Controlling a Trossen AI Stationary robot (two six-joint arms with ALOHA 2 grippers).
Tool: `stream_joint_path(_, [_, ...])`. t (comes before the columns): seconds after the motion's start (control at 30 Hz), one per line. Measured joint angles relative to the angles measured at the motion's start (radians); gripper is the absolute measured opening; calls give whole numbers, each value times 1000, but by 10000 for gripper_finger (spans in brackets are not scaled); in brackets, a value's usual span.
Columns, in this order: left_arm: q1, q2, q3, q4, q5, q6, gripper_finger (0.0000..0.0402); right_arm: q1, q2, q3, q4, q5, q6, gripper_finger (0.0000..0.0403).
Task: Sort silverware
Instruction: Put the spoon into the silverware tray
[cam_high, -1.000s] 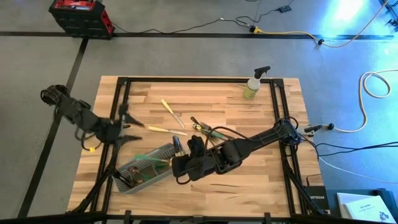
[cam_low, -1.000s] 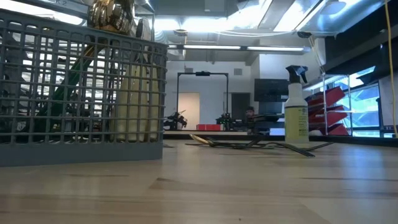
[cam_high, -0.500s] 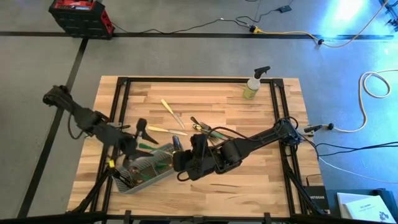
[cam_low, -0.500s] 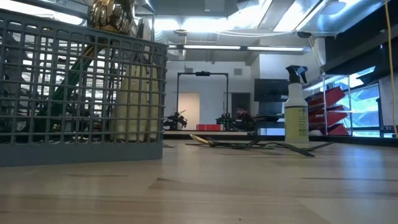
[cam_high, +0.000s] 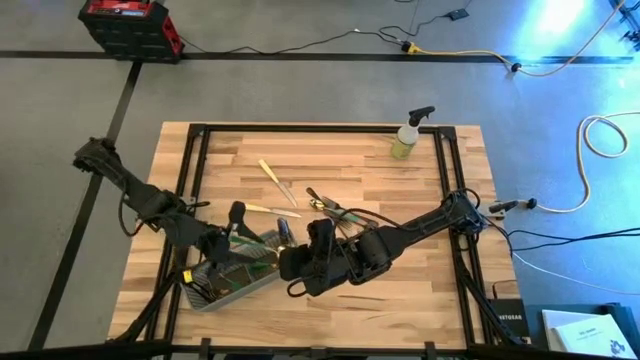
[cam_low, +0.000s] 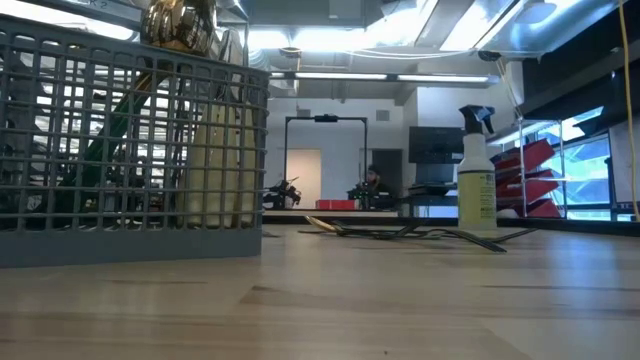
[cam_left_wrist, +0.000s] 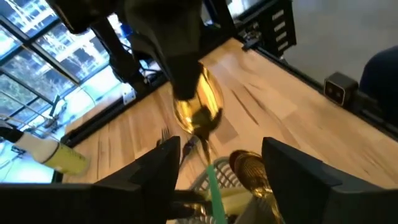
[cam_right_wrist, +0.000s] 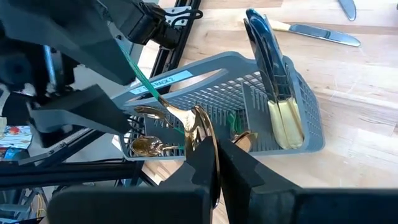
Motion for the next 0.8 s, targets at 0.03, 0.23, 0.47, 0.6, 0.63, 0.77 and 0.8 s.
stream_joint_path(0.03, [-1,0,0,-6,1,4,203,0,0,0,1,0,0,0])
stream_joint_path(0.23, [6,24,0,-22,-28,11,159,2,0,0,17,8,-3,0])
stream_joint_path(0.47, [4,57,0,-20,-53,26,139,6,0,0,53,10,-19,0])
stream_joint_path(0.6, [1,57,0,-5,-66,26,131,6,0,0,46,11,-20,0])
stream_joint_path(0.63, [-1,57,0,-5,-71,26,130,6,0,0,46,11,-20,0])
stream_joint_path(0.77, [-11,57,0,-4,-78,36,128,6,0,0,45,11,-20,0])
stream_joint_path(0.8, [-13,57,0,-4,-79,43,128,6,0,0,45,11,-20,0])
